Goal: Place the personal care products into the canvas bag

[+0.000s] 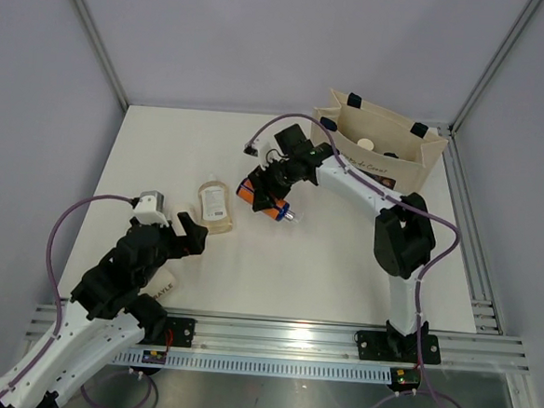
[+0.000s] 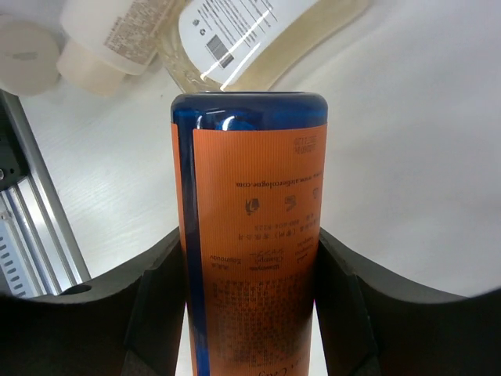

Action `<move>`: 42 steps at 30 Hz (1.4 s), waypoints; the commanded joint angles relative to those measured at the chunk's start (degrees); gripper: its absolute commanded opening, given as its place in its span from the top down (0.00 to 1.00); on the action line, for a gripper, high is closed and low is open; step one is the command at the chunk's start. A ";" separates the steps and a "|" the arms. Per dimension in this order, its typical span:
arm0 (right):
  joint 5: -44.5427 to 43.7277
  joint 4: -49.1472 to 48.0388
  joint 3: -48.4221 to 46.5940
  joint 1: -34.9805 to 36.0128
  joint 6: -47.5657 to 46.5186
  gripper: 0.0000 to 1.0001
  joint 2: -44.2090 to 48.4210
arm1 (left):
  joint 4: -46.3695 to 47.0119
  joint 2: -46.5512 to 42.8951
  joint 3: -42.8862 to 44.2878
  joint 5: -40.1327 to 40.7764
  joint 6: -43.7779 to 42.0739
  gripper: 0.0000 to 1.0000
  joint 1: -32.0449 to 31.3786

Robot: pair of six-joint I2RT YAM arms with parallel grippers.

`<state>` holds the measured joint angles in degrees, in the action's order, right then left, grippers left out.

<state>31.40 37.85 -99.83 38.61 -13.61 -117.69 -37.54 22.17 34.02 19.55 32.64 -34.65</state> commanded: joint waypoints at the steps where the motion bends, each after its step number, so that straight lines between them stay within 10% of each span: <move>1: 3.77 -0.93 -0.28 -0.73 -3.44 1.00 6.85 | 2.82 -1.08 -0.53 -0.30 0.49 0.01 0.03; 9: -24.17 -9.54 0.34 -4.85 3.93 1.00 15.20 | 3.52 -1.69 -1.85 -0.13 3.30 0.01 0.03; 27: -29.99 -9.19 -10.38 -22.51 8.60 1.00 22.86 | 7.04 1.82 -2.03 -2.24 4.10 0.01 0.03; 35: -26.77 -10.43 -13.63 -27.97 -5.18 1.00 18.73 | 7.30 2.17 -2.03 -3.11 3.48 0.01 0.03; 42: -8.81 12.99 -20.91 -29.47 -34.96 1.00 11.62 | 8.71 1.91 -2.56 -3.91 2.51 0.01 0.11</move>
<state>13.26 41.58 -114.59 8.88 -32.05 -104.14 -32.84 24.36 32.21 16.75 35.99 -34.65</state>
